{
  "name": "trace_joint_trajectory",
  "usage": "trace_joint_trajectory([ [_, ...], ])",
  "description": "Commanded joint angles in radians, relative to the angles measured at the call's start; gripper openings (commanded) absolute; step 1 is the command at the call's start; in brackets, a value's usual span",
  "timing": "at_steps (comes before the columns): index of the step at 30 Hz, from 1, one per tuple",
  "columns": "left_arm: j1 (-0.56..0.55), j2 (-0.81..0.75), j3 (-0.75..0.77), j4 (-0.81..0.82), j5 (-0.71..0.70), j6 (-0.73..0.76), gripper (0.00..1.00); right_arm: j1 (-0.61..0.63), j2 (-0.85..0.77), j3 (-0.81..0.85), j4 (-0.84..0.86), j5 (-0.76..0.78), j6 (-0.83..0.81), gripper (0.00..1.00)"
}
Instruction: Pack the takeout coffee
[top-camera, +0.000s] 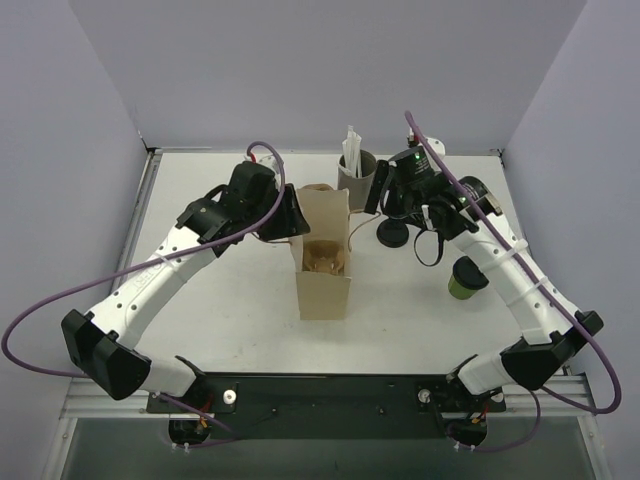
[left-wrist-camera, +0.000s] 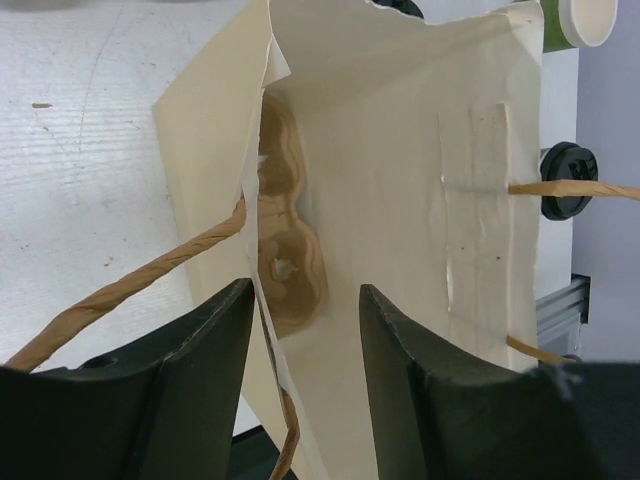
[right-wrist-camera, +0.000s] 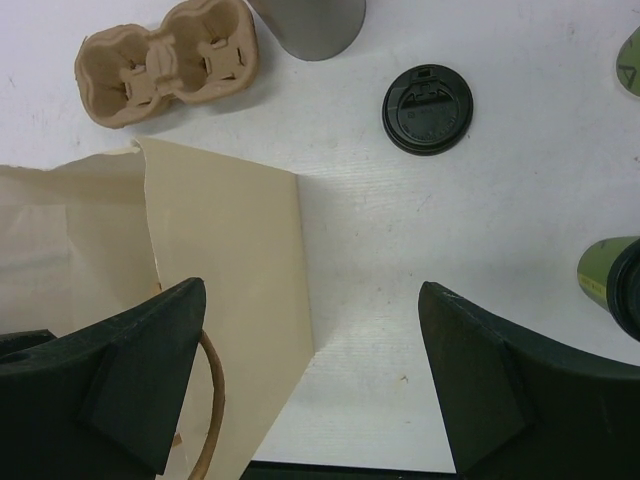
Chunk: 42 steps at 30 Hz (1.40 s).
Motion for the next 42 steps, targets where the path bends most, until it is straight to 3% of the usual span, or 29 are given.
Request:
trace_joint_trajectory([
  [1,0.004,-0.044,0.057,0.038,0.046,0.019,0.56,-0.002,0.004,0.071,-0.045,0.014,-0.015,0.82],
  [9,0.013,0.009,0.139,-0.069,-0.04,0.112,0.49,-0.111,-0.07,0.042,-0.109,0.051,-0.017,0.83],
  [26,0.03,0.071,0.143,-0.106,-0.025,0.238,0.4,-0.427,-0.286,-0.371,-0.2,-0.064,0.092,0.81],
  [42,0.031,0.065,0.145,-0.099,0.001,0.26,0.4,-0.519,-0.279,-0.517,-0.177,-0.002,0.089,0.85],
])
